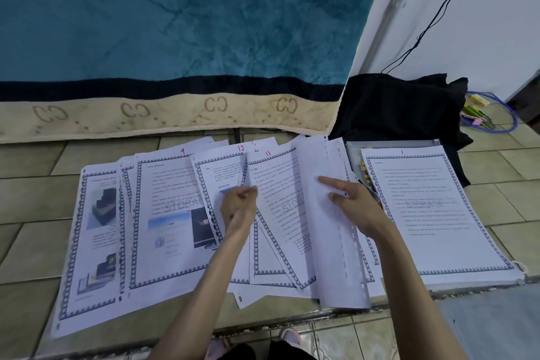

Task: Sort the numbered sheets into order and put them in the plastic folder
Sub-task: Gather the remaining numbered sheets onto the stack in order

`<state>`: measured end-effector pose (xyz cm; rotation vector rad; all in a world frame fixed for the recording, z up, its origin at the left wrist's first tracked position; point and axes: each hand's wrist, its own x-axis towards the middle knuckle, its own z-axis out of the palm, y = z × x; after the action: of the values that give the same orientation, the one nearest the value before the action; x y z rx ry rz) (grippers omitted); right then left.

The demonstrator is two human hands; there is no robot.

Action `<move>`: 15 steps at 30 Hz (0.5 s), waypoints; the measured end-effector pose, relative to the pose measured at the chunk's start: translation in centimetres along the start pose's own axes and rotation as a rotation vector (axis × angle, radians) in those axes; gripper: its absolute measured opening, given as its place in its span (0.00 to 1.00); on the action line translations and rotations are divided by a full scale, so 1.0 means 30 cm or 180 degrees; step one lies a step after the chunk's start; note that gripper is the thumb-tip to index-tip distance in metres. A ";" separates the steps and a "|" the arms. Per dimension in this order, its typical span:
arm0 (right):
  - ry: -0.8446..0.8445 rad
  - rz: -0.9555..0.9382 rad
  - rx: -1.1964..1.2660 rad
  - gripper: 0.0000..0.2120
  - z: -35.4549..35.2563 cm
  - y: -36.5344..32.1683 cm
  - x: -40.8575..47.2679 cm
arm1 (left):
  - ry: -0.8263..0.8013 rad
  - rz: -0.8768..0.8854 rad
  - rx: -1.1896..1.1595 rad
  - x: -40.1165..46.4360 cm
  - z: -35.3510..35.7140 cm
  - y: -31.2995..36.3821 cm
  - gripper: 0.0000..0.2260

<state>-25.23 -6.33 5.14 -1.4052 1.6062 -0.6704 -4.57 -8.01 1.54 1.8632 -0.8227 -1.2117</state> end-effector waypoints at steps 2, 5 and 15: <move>-0.0011 0.0108 0.0117 0.19 0.003 -0.010 -0.004 | 0.0087 0.0001 0.0133 0.016 -0.012 0.019 0.06; -0.0086 0.0145 0.0271 0.16 0.009 -0.036 -0.016 | 0.0048 0.0020 -0.0113 0.019 -0.018 0.052 0.10; -0.0058 0.0111 0.0202 0.21 0.041 -0.022 -0.015 | -0.1268 0.0410 -0.0988 -0.078 0.165 0.180 0.11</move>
<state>-23.84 -5.87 5.22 -1.3308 1.5783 -0.6805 -10.60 -10.04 5.85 1.3206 -0.8899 -1.5547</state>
